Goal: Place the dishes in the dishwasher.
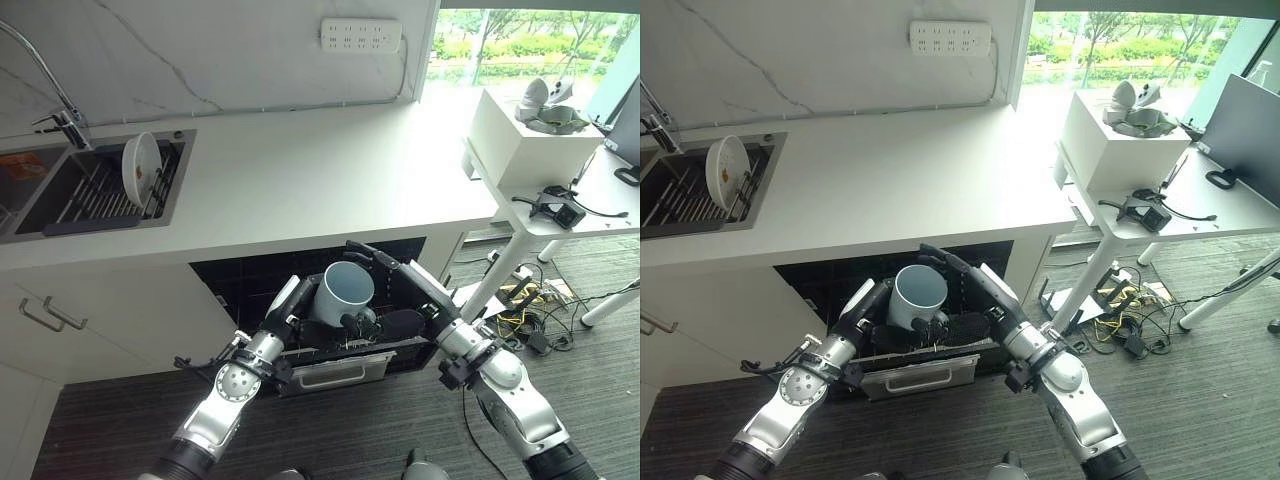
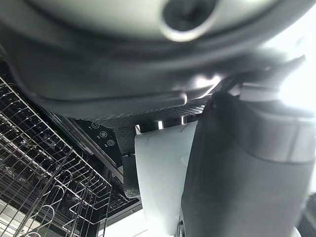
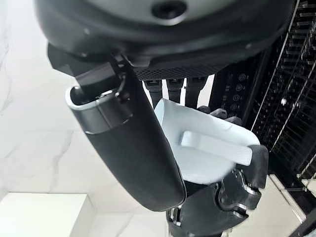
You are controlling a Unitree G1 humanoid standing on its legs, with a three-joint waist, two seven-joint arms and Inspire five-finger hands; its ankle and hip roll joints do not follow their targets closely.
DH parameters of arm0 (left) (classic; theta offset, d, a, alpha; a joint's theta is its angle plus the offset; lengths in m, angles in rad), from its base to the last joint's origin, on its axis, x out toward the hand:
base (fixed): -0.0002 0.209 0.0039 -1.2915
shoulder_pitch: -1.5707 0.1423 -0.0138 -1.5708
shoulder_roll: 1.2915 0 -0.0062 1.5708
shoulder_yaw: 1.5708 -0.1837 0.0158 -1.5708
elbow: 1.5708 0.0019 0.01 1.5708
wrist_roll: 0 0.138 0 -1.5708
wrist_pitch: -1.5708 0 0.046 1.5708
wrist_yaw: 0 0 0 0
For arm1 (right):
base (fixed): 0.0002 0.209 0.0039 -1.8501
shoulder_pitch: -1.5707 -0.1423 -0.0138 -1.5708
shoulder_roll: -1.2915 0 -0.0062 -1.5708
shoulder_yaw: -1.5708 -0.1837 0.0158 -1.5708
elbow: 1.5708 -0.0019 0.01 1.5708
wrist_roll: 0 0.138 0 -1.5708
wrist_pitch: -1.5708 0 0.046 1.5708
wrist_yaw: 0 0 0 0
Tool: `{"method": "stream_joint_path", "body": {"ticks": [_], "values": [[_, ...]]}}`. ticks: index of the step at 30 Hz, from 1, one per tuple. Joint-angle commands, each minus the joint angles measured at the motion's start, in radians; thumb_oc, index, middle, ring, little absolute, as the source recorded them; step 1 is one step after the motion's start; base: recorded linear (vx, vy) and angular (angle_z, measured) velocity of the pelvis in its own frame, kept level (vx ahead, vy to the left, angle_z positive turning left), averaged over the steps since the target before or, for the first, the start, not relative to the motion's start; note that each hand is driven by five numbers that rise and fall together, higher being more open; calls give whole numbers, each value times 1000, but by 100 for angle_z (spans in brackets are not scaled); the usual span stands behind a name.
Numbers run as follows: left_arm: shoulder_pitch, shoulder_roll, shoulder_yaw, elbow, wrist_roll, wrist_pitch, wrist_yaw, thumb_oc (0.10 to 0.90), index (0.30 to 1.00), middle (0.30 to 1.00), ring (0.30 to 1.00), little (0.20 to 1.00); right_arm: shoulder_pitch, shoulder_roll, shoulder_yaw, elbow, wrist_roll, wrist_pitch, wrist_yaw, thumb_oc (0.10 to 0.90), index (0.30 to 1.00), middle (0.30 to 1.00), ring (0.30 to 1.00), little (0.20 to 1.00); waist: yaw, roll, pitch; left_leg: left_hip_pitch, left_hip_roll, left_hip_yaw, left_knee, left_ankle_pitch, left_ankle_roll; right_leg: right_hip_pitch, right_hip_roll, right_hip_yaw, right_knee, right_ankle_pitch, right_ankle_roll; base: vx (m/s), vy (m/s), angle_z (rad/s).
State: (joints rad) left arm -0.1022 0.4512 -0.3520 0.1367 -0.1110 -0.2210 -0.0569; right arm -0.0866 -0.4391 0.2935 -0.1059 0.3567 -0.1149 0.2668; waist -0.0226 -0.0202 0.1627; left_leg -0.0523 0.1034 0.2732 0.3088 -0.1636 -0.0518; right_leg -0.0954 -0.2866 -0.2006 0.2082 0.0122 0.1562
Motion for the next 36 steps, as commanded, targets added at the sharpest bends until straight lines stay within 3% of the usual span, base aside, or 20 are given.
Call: {"method": "stream_joint_path", "body": {"ticks": [1,7,11,19,29,33,36], "values": [[-133,-11,7,-200,-42,-141,12,400,300,300,300,300,-74,6,-2,-92,32,-104,-27,800,900,900,900,900,19,1,-45,28,12,-97,-9,-91,13,35,-1,41,92,-172,48,0,0,0],[-126,-5,12,-212,-21,-152,22,400,300,300,300,300,-69,10,-2,-99,34,-92,-41,800,900,900,900,900,21,1,-44,27,10,-99,-9,-91,14,36,0,41,92,-174,47,0,0,0],[-125,7,18,-221,50,-179,64,400,300,300,300,300,-61,11,2,-91,83,-28,-26,800,900,900,900,900,20,-1,-45,29,9,-99,-9,-92,14,37,0,42,92,-174,47,0,0,0],[-127,23,15,-221,79,-198,76,400,300,300,300,300,-49,9,8,-81,145,19,16,800,900,900,900,900,18,-4,-45,29,9,-100,-9,-91,13,38,3,43,92,-175,46,0,0,0],[-128,19,4,-213,63,-203,72,400,300,300,300,300,-46,21,15,-82,195,32,47,800,900,900,900,900,18,-6,-46,30,8,-104,-9,-91,15,40,6,48,92,-176,44,0,0,0],[-130,23,4,-220,100,-235,94,400,300,300,300,300,-41,26,16,-80,183,50,57,800,900,900,900,900,17,-6,-46,30,7,-106,-9,-92,14,42,9,50,92,-178,43,0,0,0],[-133,35,6,-230,113,-222,99,400,300,300,300,300,-42,2,15,-85,122,63,65,800,900,900,900,900,16,-8,-49,29,7,-108,-9,-94,14,40,12,53,92,-179,43,0,0,0]]}}
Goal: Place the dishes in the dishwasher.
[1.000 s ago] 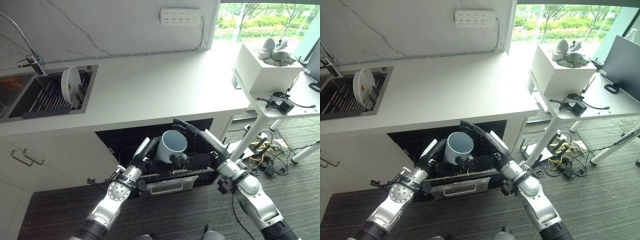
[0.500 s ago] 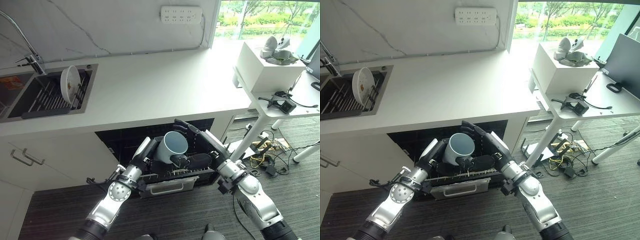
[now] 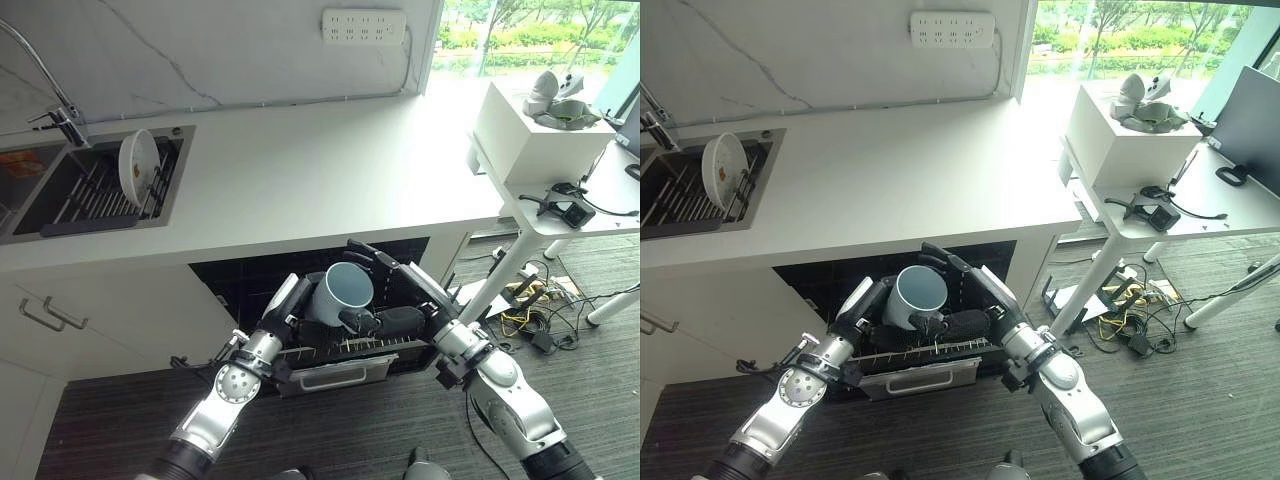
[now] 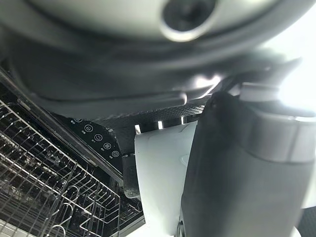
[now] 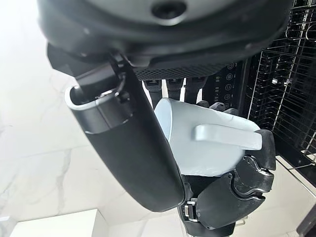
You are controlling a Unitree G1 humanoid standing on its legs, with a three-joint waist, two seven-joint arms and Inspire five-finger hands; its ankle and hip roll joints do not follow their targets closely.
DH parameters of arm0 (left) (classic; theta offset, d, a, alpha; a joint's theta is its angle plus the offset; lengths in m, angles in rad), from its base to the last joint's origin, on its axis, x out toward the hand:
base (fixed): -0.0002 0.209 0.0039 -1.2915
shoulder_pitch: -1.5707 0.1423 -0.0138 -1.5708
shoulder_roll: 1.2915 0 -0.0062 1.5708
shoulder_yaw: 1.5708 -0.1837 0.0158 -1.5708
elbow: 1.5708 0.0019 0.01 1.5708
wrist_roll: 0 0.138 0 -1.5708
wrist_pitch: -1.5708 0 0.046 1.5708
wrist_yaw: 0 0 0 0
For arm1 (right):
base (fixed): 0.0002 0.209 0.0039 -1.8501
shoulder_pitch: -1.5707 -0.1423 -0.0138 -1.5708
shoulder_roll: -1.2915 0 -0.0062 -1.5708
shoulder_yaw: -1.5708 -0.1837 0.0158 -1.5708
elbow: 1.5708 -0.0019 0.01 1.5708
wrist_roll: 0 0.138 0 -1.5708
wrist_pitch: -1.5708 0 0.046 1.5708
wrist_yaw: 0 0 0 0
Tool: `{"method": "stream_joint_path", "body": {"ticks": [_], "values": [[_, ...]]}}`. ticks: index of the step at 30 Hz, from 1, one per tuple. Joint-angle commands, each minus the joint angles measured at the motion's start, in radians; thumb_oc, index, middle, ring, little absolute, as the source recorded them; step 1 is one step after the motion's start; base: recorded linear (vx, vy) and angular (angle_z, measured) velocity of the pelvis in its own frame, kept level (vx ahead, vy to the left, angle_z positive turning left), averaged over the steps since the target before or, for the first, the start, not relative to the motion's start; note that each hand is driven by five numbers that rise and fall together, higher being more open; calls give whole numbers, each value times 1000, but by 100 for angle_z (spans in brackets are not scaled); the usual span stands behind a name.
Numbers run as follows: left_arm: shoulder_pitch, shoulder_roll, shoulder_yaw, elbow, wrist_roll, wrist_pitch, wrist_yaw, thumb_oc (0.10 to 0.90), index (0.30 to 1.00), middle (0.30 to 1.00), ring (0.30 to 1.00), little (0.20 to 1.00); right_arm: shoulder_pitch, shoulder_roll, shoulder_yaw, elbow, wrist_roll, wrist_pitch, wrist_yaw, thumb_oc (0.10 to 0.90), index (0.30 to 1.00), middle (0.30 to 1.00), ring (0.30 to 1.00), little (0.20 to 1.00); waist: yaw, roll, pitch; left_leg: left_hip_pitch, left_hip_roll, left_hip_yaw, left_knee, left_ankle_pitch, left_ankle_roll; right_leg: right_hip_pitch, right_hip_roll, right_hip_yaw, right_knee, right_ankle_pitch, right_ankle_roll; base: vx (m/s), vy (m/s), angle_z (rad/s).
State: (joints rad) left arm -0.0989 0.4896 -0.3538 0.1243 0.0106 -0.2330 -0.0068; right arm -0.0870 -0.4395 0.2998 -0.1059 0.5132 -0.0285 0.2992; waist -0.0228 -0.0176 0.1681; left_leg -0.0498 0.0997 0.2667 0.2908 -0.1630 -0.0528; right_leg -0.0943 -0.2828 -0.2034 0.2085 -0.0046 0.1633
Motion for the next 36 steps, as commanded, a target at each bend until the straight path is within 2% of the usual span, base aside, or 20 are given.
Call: {"method": "stream_joint_path", "body": {"ticks": [1,18,23,26,36], "values": [[-136,-1,9,-216,-4,-211,48,400,300,300,300,300,-43,-3,8,-85,-42,-23,33,800,900,900,900,900,16,-11,-54,27,11,-101,9,-94,15,39,8,56,92,-162,36,0,0,0],[-147,22,6,-222,39,-222,50,400,300,300,300,300,-60,-45,1,-87,-124,-16,15,800,900,900,900,900,14,-9,-50,27,10,-103,9,-93,14,41,8,60,92,-161,38,0,0,0],[-145,24,6,-220,33,-220,26,400,300,300,300,300,-57,-55,-3,-90,-162,2,39,800,900,900,900,900,13,-10,-52,28,10,-102,9,-94,15,41,8,60,92,-161,38,0,0,0],[-158,36,1,-209,10,-204,-12,400,300,300,300,300,-75,-94,1,-78,-167,20,88,800,900,900,900,900,14,-13,-53,27,10,-103,9,-93,13,41,9,61,92,-160,39,0,0,0],[-166,29,-7,-196,-13,-197,-35,400,300,300,300,300,-86,-96,15,-74,-179,35,112,800,900,900,900,900,16,-13,-53,28,10,-103,9,-92,13,42,10,62,92,-160,39,0,0,1]]}}
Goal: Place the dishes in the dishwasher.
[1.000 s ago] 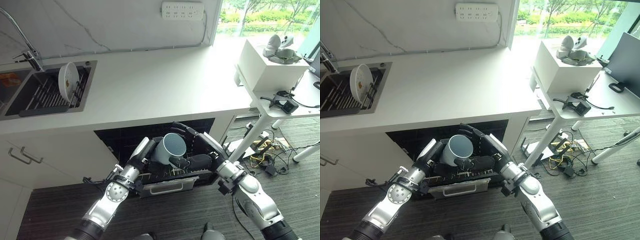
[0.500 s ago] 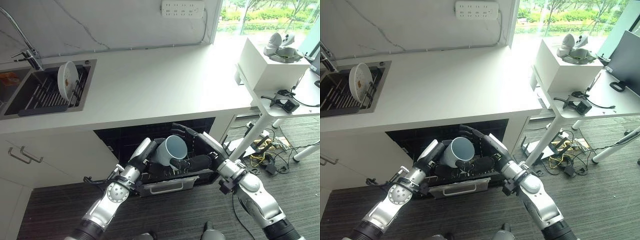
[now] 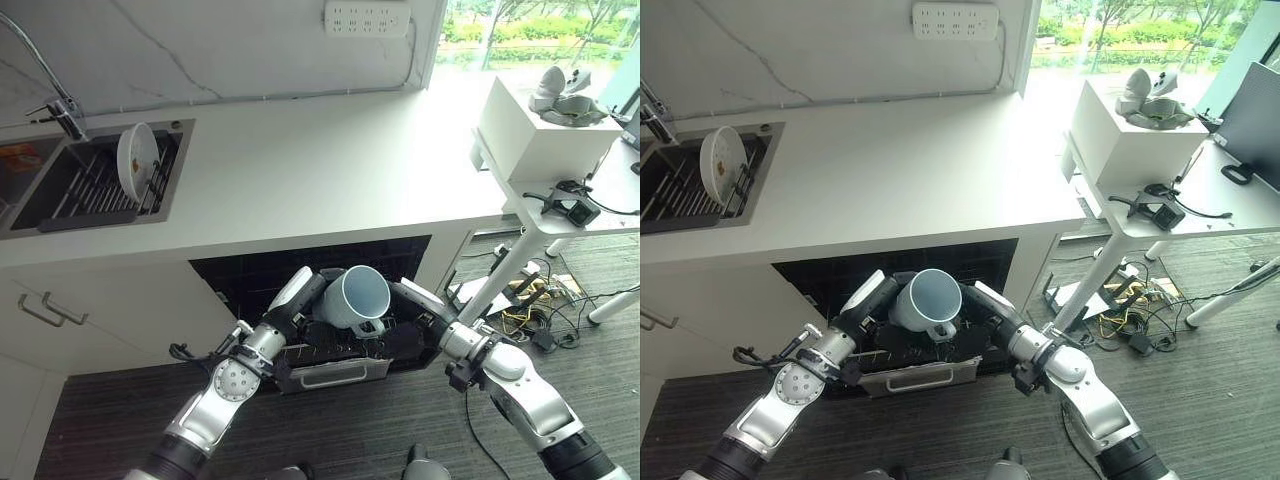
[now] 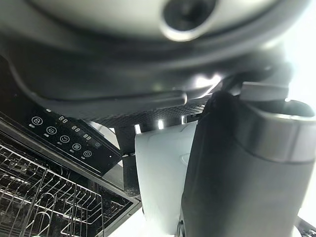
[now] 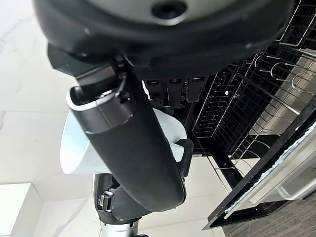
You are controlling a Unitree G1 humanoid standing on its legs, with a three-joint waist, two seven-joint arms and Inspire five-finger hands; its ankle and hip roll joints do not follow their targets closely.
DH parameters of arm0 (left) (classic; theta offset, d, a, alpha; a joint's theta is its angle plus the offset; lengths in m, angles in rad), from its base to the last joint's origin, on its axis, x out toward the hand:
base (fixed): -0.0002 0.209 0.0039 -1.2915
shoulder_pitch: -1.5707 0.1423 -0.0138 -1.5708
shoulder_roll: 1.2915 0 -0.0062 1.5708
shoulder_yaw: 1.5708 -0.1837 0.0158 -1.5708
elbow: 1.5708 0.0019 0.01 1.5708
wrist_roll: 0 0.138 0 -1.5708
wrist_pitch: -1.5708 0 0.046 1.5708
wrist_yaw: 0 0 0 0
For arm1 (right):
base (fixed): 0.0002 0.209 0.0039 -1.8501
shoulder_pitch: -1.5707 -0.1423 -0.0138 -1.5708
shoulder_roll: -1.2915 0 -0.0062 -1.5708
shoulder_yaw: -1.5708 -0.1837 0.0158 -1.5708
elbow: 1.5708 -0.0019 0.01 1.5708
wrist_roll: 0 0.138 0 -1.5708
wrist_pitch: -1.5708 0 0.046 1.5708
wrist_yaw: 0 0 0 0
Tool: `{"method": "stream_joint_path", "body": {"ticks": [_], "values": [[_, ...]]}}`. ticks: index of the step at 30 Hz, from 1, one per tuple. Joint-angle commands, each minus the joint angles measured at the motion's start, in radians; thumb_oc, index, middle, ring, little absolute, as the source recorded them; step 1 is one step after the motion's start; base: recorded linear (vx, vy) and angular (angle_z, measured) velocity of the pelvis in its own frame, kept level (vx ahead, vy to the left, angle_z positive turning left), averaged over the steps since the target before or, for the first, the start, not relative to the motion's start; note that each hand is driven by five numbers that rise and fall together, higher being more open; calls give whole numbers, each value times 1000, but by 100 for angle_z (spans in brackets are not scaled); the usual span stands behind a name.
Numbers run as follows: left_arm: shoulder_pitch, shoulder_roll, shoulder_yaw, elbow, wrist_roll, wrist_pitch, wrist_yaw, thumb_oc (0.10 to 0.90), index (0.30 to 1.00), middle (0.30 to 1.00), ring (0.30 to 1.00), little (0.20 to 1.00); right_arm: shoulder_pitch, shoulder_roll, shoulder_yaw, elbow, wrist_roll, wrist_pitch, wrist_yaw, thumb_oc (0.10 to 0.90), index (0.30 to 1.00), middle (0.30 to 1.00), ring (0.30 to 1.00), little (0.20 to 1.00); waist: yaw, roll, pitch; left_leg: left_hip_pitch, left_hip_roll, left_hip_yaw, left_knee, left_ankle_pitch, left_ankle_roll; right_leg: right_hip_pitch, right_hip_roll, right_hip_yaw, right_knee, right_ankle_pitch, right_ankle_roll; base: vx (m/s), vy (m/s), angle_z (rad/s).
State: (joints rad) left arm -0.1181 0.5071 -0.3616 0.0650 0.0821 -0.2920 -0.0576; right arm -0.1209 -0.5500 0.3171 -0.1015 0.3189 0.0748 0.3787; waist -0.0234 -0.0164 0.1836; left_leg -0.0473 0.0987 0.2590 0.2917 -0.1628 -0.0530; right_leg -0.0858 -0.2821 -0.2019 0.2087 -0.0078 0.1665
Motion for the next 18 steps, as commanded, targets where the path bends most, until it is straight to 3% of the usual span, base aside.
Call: {"method": "stream_joint_path", "body": {"ticks": [1,10,18], "values": [[-147,11,0,-136,-84,-138,16,400,300,300,300,300,-53,15,-2,-79,16,-68,32,800,900,900,900,900,16,-14,-69,25,11,-96,8,-92,13,33,9,61,91,-156,36,0,0,0],[-148,4,0,-141,-104,-117,-5,400,300,300,300,300,-54,14,-3,-86,11,-79,33,800,900,900,900,900,16,-16,-68,28,9,-95,8,-91,15,35,9,63,91,-155,35,0,0,0],[-139,-16,-2,-122,-141,-93,11,400,300,300,300,300,-52,51,-20,-103,81,-151,-34,800,900,900,900,900,15,-12,-67,31,8,-92,8,-93,17,36,10,66,91,-157,33,0,0,0]]}}
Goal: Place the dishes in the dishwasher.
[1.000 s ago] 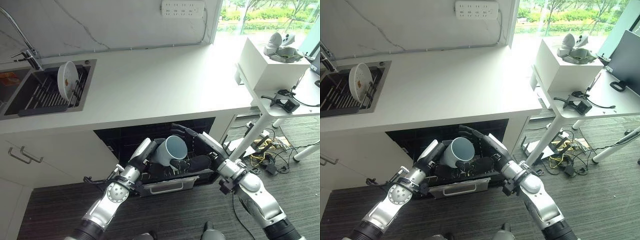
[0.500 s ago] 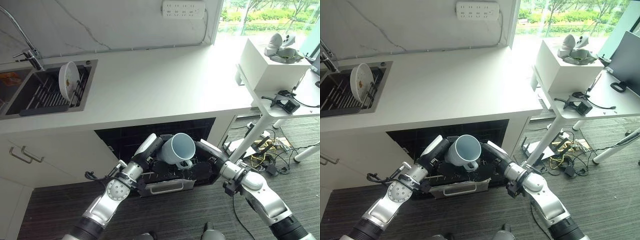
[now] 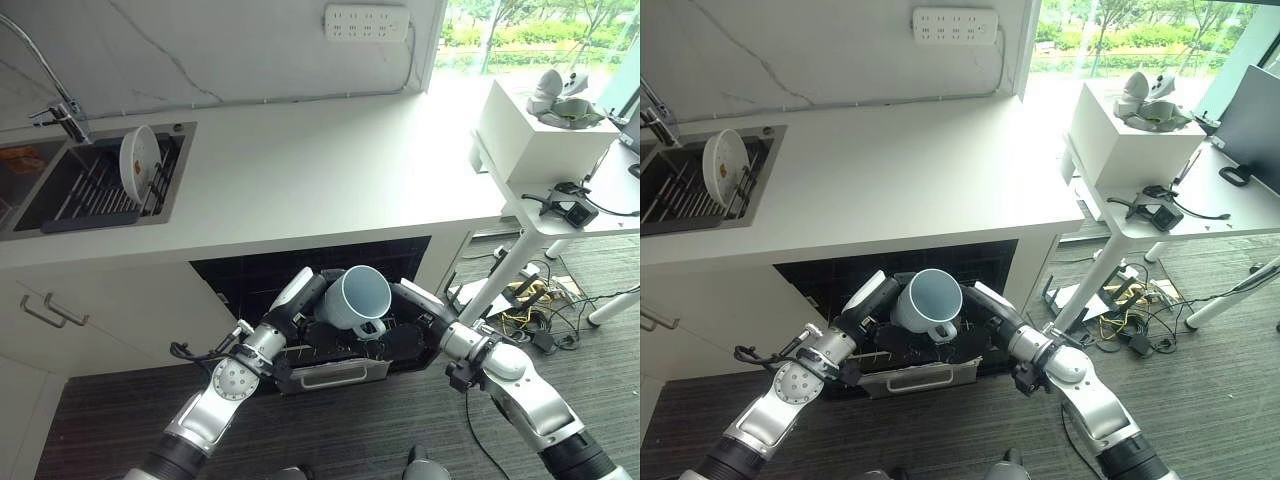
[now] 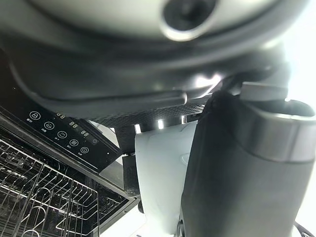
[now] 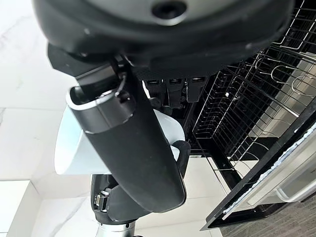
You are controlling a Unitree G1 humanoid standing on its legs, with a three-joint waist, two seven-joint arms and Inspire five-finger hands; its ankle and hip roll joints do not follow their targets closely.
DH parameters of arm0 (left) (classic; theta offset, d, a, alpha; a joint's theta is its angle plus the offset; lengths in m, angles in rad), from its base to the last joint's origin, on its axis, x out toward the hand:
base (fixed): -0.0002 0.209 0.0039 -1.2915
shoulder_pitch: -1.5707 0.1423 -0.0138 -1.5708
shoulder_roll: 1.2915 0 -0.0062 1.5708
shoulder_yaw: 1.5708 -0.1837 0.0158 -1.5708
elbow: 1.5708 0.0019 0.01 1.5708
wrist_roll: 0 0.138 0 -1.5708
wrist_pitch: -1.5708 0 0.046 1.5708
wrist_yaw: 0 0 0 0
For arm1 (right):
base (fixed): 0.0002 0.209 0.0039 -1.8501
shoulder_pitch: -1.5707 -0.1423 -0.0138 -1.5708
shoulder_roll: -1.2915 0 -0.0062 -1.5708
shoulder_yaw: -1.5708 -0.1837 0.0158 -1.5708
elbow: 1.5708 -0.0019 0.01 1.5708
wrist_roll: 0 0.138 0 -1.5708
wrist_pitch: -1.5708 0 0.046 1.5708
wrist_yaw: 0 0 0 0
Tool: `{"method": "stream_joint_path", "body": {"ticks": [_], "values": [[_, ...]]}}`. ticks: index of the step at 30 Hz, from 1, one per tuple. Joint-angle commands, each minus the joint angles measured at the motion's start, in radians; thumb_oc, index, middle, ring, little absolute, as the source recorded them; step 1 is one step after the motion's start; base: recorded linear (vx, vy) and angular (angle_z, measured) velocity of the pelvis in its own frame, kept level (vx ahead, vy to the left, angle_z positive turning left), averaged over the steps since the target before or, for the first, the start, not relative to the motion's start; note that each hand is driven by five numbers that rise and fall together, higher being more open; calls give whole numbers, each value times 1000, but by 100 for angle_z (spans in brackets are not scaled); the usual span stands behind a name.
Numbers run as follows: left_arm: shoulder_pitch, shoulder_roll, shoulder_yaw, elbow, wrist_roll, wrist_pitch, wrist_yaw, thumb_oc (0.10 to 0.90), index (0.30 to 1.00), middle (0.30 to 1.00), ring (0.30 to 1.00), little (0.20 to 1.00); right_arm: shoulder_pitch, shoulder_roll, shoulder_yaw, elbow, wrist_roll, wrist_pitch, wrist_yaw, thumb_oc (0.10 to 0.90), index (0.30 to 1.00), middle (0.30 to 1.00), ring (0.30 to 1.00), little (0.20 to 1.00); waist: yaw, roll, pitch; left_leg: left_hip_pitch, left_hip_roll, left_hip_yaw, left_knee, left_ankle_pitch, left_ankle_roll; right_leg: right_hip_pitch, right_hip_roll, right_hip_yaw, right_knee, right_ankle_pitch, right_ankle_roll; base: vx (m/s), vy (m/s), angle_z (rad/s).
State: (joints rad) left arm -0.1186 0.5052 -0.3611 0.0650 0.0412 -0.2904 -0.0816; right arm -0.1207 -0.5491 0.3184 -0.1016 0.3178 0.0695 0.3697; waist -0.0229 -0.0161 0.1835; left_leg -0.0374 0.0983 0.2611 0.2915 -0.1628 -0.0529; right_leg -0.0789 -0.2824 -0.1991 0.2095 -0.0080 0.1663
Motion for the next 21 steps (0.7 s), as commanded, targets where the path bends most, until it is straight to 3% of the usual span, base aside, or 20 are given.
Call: {"method": "stream_joint_path", "body": {"ticks": [1,9,21], "values": [[-133,-22,2,-116,-113,-89,36,400,300,300,300,300,-47,62,-29,-107,108,-163,-35,800,900,900,900,900,13,-11,-66,23,9,-93,9,-93,18,28,10,64,90,-156,32,0,0,0],[-119,-53,4,-80,-121,-89,65,400,300,300,300,300,-22,124,-53,-124,150,-246,-87,800,900,900,900,900,4,-4,-64,27,10,-82,9,-93,20,25,7,65,90,-153,31,-2,3,0],[-112,-58,5,-73,-159,-88,52,400,300,300,300,300,-22,138,-32,-114,185,-279,-110,800,900,900,900,900,10,-2,-63,26,10,-80,9,-92,22,25,0,54,90,-151,30,-1,2,0]]}}
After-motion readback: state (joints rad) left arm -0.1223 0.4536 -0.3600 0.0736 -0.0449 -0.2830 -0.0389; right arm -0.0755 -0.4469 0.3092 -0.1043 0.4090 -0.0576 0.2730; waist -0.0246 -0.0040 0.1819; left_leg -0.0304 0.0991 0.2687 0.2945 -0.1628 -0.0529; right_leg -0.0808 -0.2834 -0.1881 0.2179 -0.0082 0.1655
